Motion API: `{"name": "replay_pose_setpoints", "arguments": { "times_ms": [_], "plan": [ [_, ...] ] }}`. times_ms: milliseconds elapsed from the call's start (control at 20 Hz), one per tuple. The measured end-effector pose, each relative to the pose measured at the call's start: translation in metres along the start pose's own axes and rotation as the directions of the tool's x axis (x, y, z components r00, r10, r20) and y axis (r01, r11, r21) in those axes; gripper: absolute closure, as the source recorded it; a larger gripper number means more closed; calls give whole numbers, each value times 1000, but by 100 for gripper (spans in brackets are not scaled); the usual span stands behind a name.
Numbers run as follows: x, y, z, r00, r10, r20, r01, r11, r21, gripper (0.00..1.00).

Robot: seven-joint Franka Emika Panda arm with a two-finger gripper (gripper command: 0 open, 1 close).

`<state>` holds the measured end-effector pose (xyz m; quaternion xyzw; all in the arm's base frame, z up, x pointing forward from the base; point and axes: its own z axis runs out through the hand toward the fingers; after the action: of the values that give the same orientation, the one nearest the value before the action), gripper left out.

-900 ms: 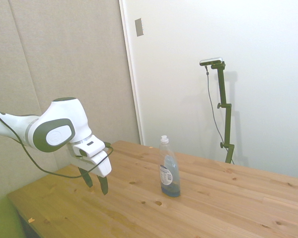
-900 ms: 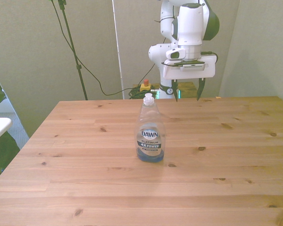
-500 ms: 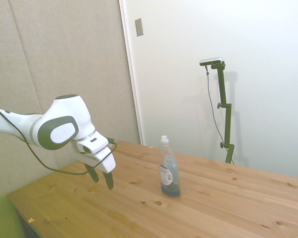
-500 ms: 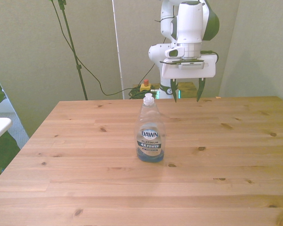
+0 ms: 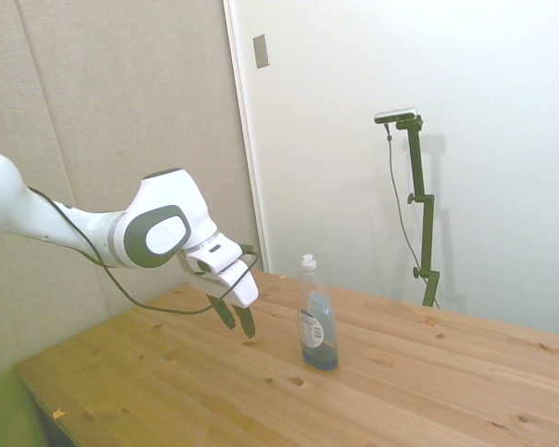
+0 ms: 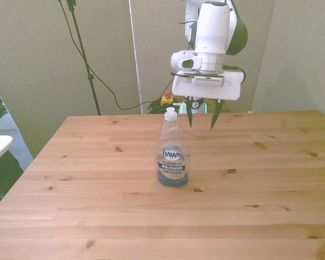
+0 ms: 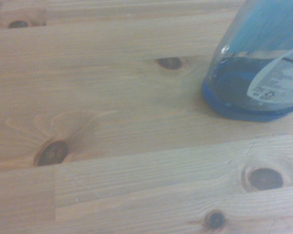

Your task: Knock down the dish soap

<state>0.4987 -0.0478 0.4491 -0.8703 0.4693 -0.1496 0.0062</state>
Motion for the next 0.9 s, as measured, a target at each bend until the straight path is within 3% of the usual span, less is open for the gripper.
{"name": "replay_pose_setpoints", "arguments": {
  "times_ms": [600, 900],
  "plan": [
    [59, -5, 17, 996, 58, -66, -60, 998, -25, 100],
    [88, -35, 18, 989, 101, -109, -102, 995, -3, 100]
  ]
}}
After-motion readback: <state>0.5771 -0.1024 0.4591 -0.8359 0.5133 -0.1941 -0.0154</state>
